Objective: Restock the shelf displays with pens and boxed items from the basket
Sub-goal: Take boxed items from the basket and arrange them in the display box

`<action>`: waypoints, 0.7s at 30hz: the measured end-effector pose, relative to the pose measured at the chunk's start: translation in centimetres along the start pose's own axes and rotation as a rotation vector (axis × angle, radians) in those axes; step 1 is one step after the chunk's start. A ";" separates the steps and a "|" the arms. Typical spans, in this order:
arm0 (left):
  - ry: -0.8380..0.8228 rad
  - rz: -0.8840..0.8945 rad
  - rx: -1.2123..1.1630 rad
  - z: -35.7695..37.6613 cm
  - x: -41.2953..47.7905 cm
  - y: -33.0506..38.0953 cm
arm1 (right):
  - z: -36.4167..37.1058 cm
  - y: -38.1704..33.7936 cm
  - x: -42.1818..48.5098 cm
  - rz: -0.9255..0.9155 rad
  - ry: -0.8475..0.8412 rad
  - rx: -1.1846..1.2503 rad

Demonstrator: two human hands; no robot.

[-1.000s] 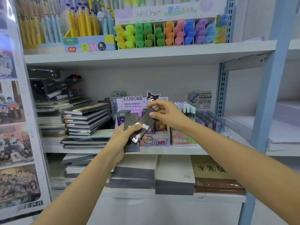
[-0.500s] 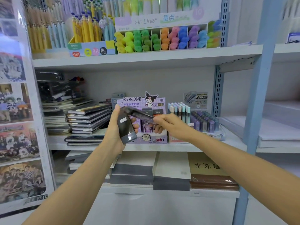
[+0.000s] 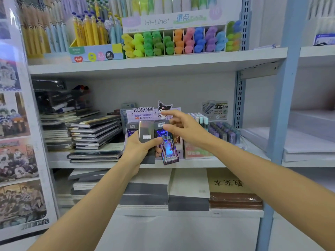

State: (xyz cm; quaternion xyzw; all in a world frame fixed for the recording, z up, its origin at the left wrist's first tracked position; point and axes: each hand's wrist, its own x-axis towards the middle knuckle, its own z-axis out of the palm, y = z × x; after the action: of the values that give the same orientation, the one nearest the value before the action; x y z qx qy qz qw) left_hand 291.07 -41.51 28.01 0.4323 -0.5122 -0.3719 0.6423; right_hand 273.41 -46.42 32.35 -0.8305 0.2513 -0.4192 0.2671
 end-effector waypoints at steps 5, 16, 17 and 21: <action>-0.015 -0.024 -0.026 0.0 1.1 -0.2 | -2.1 -1.2 2.3 -0.024 0.077 -0.193; -0.066 -0.087 0.011 -0.6 2.3 -5.1 | -2.8 2.3 5.4 0.073 0.233 -0.513; -0.075 -0.075 0.022 -0.7 2.2 -5.5 | -2.5 2.6 5.6 0.072 0.224 -0.532; -0.088 -0.060 0.038 -0.9 2.2 -5.9 | -1.6 4.0 6.1 0.067 0.163 -0.619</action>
State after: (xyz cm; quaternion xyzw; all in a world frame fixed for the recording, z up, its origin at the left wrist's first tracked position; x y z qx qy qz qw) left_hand 292.15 -45.50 23.12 0.4426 -0.5337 -0.3999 0.5995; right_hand 274.46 -53.66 33.97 -0.8274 0.4145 -0.3789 -0.0058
